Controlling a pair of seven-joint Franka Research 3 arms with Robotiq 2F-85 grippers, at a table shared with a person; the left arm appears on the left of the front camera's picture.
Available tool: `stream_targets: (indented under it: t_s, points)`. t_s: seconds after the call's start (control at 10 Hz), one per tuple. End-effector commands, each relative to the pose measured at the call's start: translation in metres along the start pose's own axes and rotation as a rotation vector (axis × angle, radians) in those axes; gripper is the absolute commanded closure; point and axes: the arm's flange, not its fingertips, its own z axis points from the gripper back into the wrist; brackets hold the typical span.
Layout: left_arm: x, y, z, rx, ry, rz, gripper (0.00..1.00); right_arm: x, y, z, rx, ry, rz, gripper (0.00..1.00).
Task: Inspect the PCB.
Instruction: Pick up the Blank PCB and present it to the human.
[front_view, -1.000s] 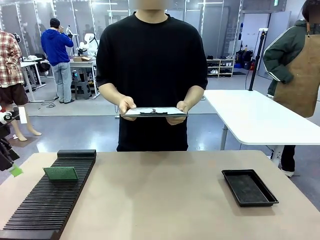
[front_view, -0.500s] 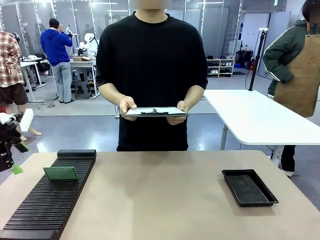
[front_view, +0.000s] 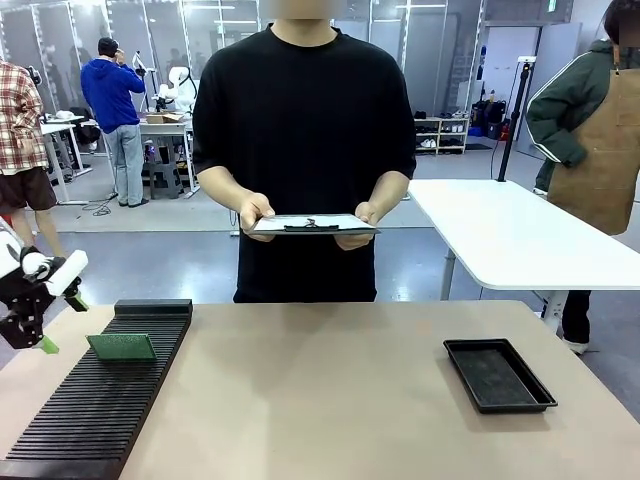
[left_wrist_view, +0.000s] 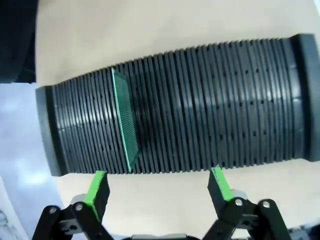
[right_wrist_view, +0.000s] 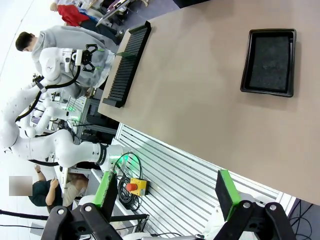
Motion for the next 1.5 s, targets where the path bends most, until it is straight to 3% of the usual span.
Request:
stream_targets:
  t_s: [0.0,0.3,0.8,1.1,1.2,1.3,1.4]
  points:
    - [-0.008,0.023,-0.016,-0.014,0.030,0.037,0.00,0.000,0.001,0.001,0.013,-0.001,0.020,0.00]
    - [-0.002,0.041,-0.048,0.031,0.106,0.095,0.00,0.000,0.001,0.001,0.013,-0.001,0.020,0.00]
    - [0.008,0.064,-0.069,-0.018,0.211,0.104,0.00,0.000,0.001,0.001,0.013,-0.001,0.020,0.00]
    - [0.004,0.071,-0.085,-0.056,0.221,0.135,0.00,0.000,0.001,0.001,0.013,-0.001,0.020,0.00]
    - [0.003,0.071,-0.090,-0.062,0.234,0.145,0.08,0.000,0.001,0.001,0.013,-0.001,0.020,0.00]
    - [0.003,0.072,-0.096,-0.061,0.233,0.149,0.50,0.000,0.001,0.001,0.013,-0.001,0.020,0.00]
    - [0.002,0.071,-0.098,-0.077,0.234,0.151,0.67,0.000,0.001,0.001,0.013,-0.001,0.020,0.00]
